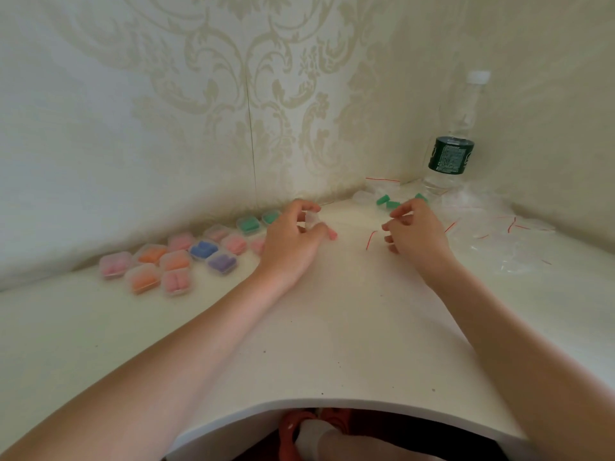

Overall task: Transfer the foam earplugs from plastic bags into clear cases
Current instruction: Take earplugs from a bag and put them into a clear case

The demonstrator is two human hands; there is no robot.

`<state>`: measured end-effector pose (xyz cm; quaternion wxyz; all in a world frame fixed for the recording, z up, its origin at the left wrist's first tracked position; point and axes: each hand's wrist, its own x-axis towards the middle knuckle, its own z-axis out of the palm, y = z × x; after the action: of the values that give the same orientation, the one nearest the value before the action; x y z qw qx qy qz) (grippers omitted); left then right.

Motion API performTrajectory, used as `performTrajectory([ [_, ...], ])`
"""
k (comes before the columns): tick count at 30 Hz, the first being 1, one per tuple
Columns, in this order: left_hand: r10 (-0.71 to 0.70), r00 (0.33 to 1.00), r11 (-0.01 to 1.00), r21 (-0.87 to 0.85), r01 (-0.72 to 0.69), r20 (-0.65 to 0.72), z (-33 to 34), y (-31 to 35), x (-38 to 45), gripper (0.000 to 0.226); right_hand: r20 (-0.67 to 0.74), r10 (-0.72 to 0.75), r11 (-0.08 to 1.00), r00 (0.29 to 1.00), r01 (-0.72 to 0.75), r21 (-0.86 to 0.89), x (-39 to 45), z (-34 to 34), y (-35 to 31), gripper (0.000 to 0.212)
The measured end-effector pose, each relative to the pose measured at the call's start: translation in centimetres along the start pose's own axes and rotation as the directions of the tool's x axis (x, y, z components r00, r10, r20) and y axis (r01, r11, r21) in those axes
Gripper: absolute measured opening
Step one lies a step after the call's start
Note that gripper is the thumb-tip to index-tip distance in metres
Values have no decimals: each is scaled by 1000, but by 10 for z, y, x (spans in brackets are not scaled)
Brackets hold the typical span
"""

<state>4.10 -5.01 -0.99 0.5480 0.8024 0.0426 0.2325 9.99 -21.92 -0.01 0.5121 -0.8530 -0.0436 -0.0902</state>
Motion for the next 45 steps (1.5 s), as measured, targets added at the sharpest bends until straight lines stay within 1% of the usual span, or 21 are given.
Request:
performTrajectory([
  [1, 46, 999, 994, 100, -44, -14, 0, -1, -1, 21, -3, 16, 999, 1000, -16, -41, 1, -3, 1, 18],
  [3, 116, 993, 947, 302, -105, -17, 1, -3, -1, 25, 69, 15, 991, 998, -6, -133, 0, -6, 3, 12],
  [5, 147, 989, 878, 462, -126, -10, 3, -7, 1, 28, 152, 15, 993, 988, 3, -119, -4, -6, 0, 8],
  [7, 152, 988, 850, 509, -137, 10, 5, -10, 3, 25, 171, -3, 997, 985, 17, -78, -7, -4, -2, 5],
  [10, 115, 993, 871, 479, -111, 21, 7, -12, 6, 20, 185, -42, 999, 982, 40, 11, -12, 0, -7, 6],
  [13, 36, 997, 897, 438, -60, 62, 8, -10, 10, 26, 238, -75, 997, 968, 74, 16, -14, 8, -7, 13],
  [15, 21, 998, 930, 365, -44, 67, 9, -12, 14, 26, 272, -104, 995, 957, 103, 21, -13, 11, -8, 29],
  [16, 16, 998, 952, 304, -33, 58, 9, -13, 15, 24, 284, -118, 993, 952, 119, 14, -12, 12, -8, 29],
  [17, 11, 999, 973, 230, -21, 46, 8, -14, 15, 21, 297, -126, 992, 947, 127, 15, -12, 13, -9, 22],
  [18, 0, 999, 990, 143, -5, 32, 8, -14, 14, 20, 321, -141, 990, 937, 137, 36, -13, 13, -10, 12],
  [19, -16, 1000, 998, 60, 15, 19, 7, -14, 14, 19, 339, -153, 988, 928, 135, 76, -14, 14, -11, 11],
  [21, -27, 999, 998, -49, 26, -24, 5, -14, 15, 18, 342, -176, 978, 923, 124, 168, -15, 16, -10, 28],
  [22, -24, 999, 998, -57, 22, -37, 5, -15, 17, 20, 337, -198, 969, 921, 131, 210, -15, 17, -9, 34],
  [25, -19, 1000, 996, -82, 20, 13, 5, -16, 19, 25, 340, -272, 935, 900, 163, 315, -17, 18, -12, 38],
  [28, -63, 998, 948, -313, 53, -21, 2, -11, 16, 18, 325, -302, 927, 896, 195, 321, -19, 20, -12, 38],
  [30, -85, 994, 915, -401, 49, -74, 0, -6, 15, 16, 317, -307, 929, 898, 210, 304, -21, 21, -13, 34],
  [34, -193, 981, 774, -611, 166, 22, -1, 0, 12, 18, 278, -326, 901, 904, 208, 381, -26, 21, -19, 26],
  [37, -173, 984, 780, -605, 161, 39, -1, 0, 13, 16, 299, -324, 899, 898, 194, 394, -26, 22, -20, 28],
  [40, -156, 987, 818, -556, 145, 27, -4, 0, 15, 16, 320, -268, 917, 909, 140, 373, -24, 22, -18, 33],
  [43, -166, 985, 837, -533, 121, -37, -6, 0, 20, 19, 318, -219, 915, 922, 81, 396, -21, 22, -16, 39],
  [45, -130, 988, 888, -453, 78, -85, -5, 0, 20, 18, 304, -219, 922, 927, 95, 376, -21, 23, -15, 40],
])
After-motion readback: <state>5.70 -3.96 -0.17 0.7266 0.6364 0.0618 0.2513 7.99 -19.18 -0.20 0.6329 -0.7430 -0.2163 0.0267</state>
